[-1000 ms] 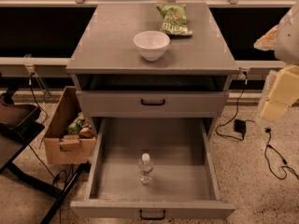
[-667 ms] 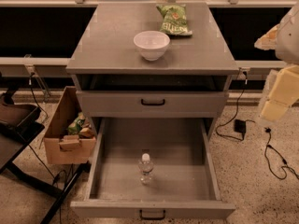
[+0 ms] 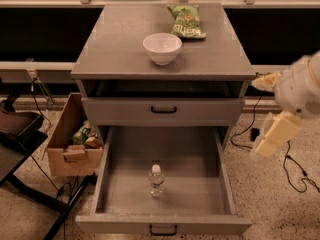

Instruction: Pick water bottle from middle drawer and place on counter

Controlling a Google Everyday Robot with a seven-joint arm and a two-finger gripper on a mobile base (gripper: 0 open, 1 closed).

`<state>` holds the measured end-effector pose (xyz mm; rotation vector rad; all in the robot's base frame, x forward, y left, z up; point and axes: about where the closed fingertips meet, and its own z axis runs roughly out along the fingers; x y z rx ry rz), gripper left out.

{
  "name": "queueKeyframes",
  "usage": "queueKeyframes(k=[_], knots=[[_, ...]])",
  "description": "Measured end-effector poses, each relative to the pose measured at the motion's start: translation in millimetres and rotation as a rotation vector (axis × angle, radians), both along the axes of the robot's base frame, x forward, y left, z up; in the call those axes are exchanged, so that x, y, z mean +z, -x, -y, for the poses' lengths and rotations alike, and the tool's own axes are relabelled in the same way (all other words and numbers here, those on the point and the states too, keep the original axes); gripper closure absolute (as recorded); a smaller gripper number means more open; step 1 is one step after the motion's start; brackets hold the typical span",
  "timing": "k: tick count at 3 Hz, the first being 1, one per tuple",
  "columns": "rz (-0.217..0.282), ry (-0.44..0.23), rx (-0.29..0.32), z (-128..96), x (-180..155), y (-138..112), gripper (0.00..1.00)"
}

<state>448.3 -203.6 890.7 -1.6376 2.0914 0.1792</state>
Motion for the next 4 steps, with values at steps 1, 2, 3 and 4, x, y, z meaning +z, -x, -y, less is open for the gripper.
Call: queueKeyframes(k=[1, 2, 3, 4], knots=[[0.050, -0.230, 0.034, -16, -60, -13, 0.00], [0.192, -0.417, 0.053, -37, -79, -47, 0.00], [0.282, -0.535, 0.078, -53, -99, -69, 0.00], [0.304, -0.568, 0.099, -59, -109, -75, 0.00]])
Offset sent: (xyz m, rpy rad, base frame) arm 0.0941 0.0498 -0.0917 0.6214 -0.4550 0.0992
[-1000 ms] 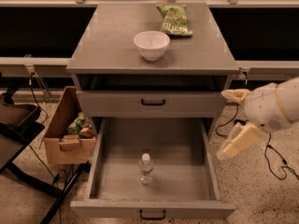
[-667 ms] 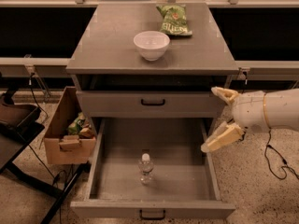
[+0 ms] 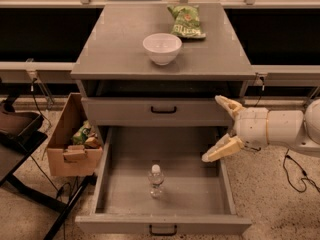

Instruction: Pick water bottle from middle drawer and place on counter

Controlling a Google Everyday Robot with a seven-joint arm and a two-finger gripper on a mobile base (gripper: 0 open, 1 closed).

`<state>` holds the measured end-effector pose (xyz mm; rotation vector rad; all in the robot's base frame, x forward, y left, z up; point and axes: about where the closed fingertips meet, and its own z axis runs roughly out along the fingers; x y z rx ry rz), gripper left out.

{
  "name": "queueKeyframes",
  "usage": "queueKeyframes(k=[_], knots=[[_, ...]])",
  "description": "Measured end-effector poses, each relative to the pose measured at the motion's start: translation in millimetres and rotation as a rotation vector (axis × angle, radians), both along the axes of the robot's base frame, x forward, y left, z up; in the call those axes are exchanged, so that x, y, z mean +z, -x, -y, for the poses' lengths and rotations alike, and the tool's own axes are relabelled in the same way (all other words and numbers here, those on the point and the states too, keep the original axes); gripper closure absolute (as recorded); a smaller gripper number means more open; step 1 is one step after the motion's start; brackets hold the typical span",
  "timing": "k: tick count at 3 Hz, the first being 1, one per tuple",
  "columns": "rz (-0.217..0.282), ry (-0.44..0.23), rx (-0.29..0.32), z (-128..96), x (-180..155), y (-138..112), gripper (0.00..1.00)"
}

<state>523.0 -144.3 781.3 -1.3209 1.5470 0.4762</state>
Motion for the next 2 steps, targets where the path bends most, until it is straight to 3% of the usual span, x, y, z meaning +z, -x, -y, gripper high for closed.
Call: queueKeyframes(k=[1, 2], knots=[[0.000, 0.000, 0.000, 0, 0, 0, 0.00], [-0.030, -0.040, -0.006, -13, -24, -1, 0.00]])
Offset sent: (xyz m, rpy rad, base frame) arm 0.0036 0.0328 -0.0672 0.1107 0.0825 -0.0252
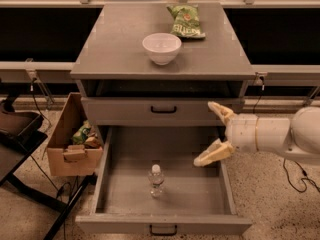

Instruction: Pick water bottle from middle drawer and place on counter

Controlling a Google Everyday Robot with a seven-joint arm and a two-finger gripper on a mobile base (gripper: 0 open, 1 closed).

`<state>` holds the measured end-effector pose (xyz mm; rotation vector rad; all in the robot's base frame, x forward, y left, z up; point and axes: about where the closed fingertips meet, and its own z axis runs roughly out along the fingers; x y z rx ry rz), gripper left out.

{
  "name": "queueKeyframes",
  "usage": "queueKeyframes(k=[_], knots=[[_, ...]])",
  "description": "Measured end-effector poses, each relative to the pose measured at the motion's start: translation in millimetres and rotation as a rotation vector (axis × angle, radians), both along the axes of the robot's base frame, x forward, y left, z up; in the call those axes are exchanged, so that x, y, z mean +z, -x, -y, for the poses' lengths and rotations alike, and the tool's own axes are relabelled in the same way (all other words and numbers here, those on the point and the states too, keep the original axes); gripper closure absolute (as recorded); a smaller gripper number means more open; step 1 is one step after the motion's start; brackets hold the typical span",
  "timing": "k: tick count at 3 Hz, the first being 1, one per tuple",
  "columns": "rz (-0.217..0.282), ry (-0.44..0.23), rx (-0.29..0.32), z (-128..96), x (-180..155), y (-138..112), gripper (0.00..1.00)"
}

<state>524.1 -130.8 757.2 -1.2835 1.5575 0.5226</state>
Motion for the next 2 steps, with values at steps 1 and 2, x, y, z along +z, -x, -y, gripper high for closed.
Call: queueKeyframes(k=[1, 2], knots=[[-0.030, -0.091, -0.018, -27, -51, -4, 0.00], [-0.045, -0.154, -0.032, -52, -102, -18, 0.00]])
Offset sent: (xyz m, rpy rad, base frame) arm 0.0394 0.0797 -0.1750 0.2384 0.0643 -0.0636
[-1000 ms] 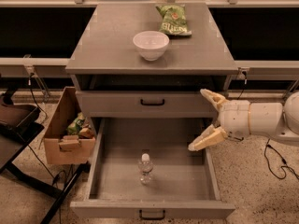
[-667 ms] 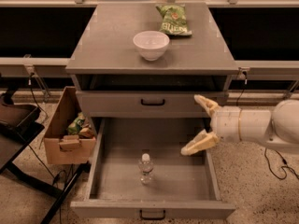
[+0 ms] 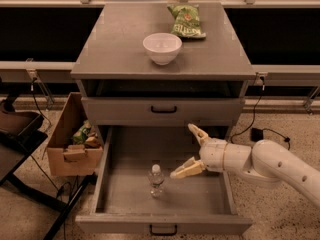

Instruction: Pick water bottle from middle drawer and place on counter

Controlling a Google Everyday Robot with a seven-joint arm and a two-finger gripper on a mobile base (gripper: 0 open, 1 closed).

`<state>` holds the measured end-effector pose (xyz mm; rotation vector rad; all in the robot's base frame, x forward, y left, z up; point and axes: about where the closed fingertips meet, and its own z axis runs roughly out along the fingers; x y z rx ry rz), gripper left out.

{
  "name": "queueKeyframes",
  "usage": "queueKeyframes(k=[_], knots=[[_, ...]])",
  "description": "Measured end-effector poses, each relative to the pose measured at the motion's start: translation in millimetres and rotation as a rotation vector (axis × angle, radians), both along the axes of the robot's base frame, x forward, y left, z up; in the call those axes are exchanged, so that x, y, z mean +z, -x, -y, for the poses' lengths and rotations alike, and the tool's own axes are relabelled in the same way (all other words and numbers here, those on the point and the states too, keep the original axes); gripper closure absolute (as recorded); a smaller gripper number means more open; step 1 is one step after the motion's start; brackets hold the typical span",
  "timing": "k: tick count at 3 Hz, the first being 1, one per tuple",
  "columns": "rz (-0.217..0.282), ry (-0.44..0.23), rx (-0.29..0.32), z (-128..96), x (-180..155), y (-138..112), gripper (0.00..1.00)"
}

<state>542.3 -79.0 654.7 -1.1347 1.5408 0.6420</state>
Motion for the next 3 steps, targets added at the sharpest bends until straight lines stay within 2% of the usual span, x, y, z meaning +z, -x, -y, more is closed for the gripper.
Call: queueKeyframes(k=[1, 2, 3], knots=[[-0.025, -0.033, -0.009, -24, -56, -19, 0.00], [-0.058, -0.049, -0.015, -33, -91, -24, 0.00], [-0.124, -0.098, 0.005, -57, -133, -17, 0.00]])
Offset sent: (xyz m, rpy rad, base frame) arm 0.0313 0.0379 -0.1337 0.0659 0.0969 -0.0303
